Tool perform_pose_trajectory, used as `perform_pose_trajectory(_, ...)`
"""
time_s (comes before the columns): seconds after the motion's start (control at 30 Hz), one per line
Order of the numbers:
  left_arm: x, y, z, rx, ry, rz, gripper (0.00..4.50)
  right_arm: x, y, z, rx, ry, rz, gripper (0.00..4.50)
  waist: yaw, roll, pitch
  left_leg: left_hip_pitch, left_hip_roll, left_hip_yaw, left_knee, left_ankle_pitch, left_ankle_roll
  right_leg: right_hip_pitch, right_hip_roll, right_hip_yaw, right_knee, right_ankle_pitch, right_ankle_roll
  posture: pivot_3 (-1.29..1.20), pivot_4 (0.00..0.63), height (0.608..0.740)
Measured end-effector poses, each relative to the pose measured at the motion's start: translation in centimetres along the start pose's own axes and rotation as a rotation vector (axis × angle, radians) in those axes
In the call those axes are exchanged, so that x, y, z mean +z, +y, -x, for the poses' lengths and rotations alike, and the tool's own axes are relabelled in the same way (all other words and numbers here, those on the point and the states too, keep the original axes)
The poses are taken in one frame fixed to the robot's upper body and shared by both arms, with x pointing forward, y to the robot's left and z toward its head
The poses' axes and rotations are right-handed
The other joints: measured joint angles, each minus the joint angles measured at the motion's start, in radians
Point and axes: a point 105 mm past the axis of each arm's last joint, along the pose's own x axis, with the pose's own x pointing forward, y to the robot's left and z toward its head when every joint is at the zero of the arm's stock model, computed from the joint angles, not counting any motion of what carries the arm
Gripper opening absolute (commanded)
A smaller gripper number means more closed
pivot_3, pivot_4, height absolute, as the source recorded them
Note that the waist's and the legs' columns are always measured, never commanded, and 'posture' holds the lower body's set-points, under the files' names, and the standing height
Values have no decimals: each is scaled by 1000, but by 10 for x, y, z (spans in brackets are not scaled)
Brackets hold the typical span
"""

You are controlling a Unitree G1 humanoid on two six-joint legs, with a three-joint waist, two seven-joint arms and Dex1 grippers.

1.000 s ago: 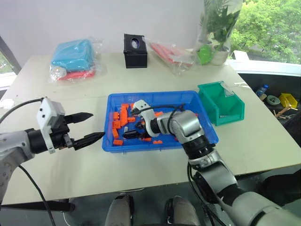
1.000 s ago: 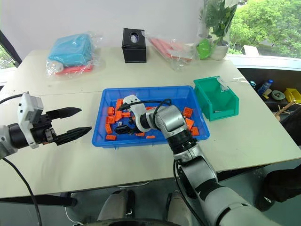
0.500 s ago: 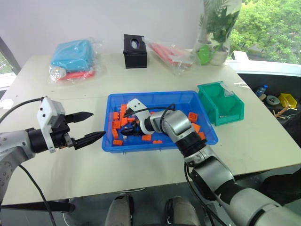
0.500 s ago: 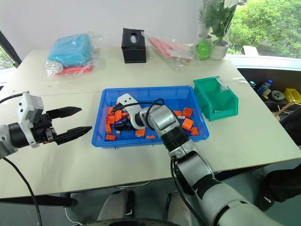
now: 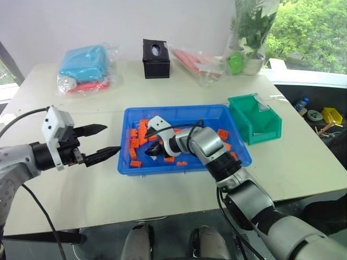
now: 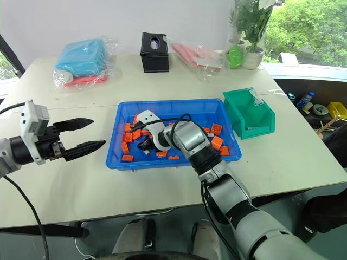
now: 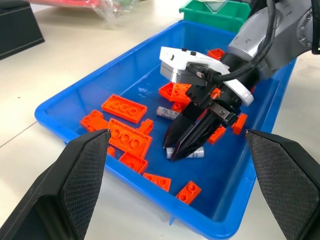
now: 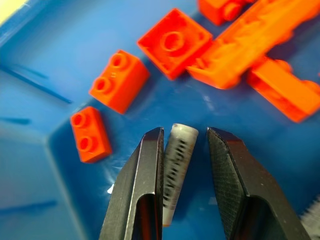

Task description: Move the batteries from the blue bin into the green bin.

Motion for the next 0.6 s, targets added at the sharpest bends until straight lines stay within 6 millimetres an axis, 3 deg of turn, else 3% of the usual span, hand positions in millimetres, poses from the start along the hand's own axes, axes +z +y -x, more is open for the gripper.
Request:
perform_pose_trajectory(0.2, 1, 1, -3, -23, -2, -1, 4500, 5, -19, 24, -37, -32, -26, 1372, -2, 0, 0, 0, 0, 0, 0, 0, 0, 0, 0, 0, 0, 0, 0, 0, 150, 636)
perform_pose_trajectory(0.4, 3, 4, -7, -24, -5, -16, 4500, -8, 4, 10, 32, 5, -18, 1372, -4, 0, 0, 0, 1, 0, -1, 0, 0, 0, 1, 0, 0, 0, 1, 0, 150, 636)
perform_pose_trajectory(0.6, 2, 6, -6, -17, -2, -18, 4500, -9, -6, 9, -9, -5, -10, 1372, 2, -1, -1, 0, 0, 0, 0, 0, 0, 1, 0, 0, 0, 0, 0, 0, 150, 636)
